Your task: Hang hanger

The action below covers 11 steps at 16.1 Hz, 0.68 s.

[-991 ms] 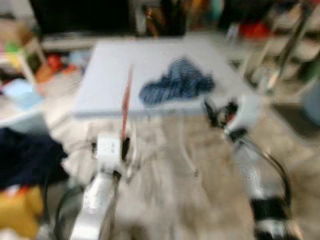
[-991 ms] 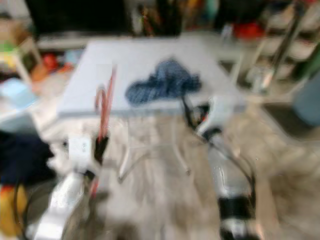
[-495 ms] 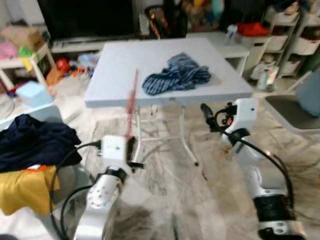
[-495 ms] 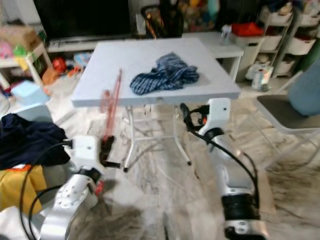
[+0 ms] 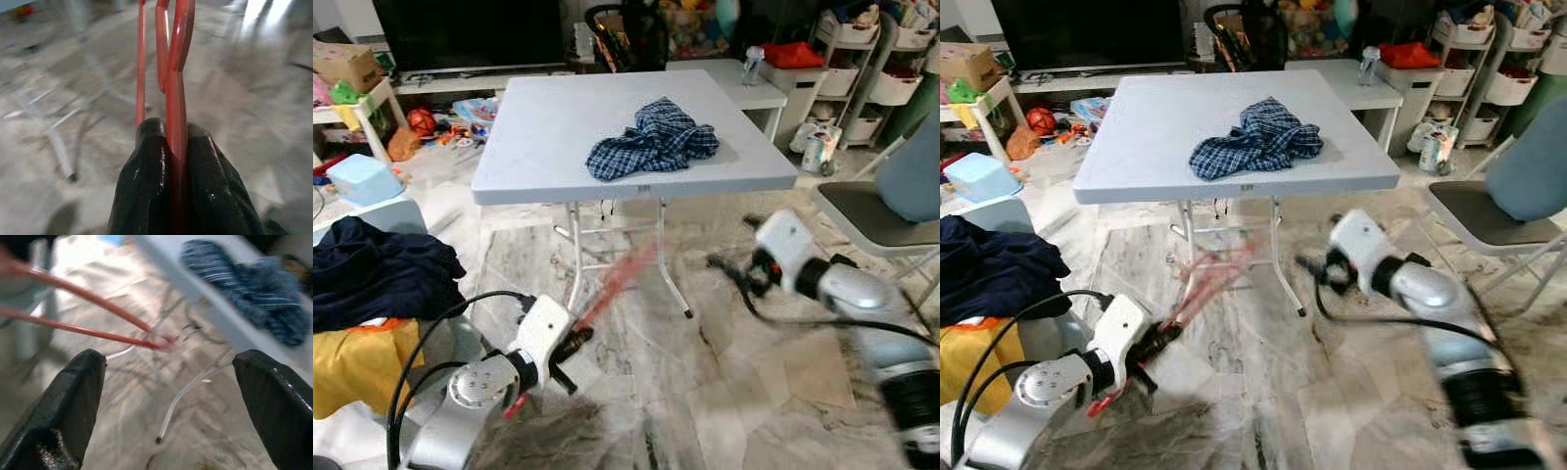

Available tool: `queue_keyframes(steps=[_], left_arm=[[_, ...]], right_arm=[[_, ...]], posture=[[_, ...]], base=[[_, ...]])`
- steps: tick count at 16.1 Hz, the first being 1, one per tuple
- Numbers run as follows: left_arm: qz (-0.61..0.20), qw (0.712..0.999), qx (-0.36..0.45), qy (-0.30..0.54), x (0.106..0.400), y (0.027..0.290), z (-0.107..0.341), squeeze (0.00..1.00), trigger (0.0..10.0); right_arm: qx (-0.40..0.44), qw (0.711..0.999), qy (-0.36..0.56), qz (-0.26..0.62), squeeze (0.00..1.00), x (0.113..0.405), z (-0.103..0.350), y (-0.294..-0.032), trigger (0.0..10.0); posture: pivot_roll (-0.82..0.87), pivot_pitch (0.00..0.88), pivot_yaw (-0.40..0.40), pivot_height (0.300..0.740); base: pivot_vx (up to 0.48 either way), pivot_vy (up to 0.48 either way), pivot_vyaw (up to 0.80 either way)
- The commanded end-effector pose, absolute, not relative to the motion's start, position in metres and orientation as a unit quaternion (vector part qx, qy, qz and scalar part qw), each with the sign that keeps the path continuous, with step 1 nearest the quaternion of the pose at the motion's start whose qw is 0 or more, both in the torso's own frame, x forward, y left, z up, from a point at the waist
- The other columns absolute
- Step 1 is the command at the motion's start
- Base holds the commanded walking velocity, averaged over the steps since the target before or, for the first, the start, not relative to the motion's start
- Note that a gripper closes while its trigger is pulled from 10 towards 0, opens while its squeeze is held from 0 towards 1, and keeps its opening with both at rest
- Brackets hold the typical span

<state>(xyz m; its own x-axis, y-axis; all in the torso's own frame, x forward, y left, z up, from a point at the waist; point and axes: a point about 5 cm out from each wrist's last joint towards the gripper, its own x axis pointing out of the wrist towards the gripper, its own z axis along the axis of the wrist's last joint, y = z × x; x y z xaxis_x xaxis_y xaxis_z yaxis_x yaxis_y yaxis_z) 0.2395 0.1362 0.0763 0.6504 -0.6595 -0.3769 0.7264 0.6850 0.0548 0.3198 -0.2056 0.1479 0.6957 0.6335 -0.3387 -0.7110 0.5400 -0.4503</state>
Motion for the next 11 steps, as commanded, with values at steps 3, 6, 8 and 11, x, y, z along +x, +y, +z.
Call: queue_keyframes(steps=[3, 6, 8, 11], left_arm=[[-0.499, 0.85, 0.124, 0.116, 0.236, 0.122, 0.093, 0.0, 10.0], [-0.545, 0.82, 0.128, 0.119, 0.233, 0.113, 0.09, 0.0, 10.0], [-0.567, 0.806, 0.119, 0.121, 0.228, 0.106, 0.089, 0.0, 10.0], [-0.58, 0.798, 0.116, 0.116, 0.227, 0.104, 0.089, 0.0, 10.0]], right_arm=[[-0.324, 0.788, 0.114, 0.511, 0.0, 0.301, 0.145, -0.205, 10.0], [-0.34, 0.753, 0.124, 0.55, 0.0, 0.297, 0.142, -0.199, 10.0], [-0.35, 0.737, 0.122, 0.565, 0.0, 0.295, 0.139, -0.193, 10.0], [-0.345, 0.71, 0.145, 0.597, 0.0, 0.287, 0.135, -0.193, 0.0]], posture=[[-0.08, 0.0, -0.009, 0.74], [-0.08, 0.0, 0.002, 0.74], [-0.09, 0.0, 0.01, 0.74], [-0.09, 0.0, 0.011, 0.74]], base=[[0.0, 0.0, 0.0], [0.0, 0.0, 0.0], [0.0, 0.0, 0.0], [0.0, 0.0, 0.0]])
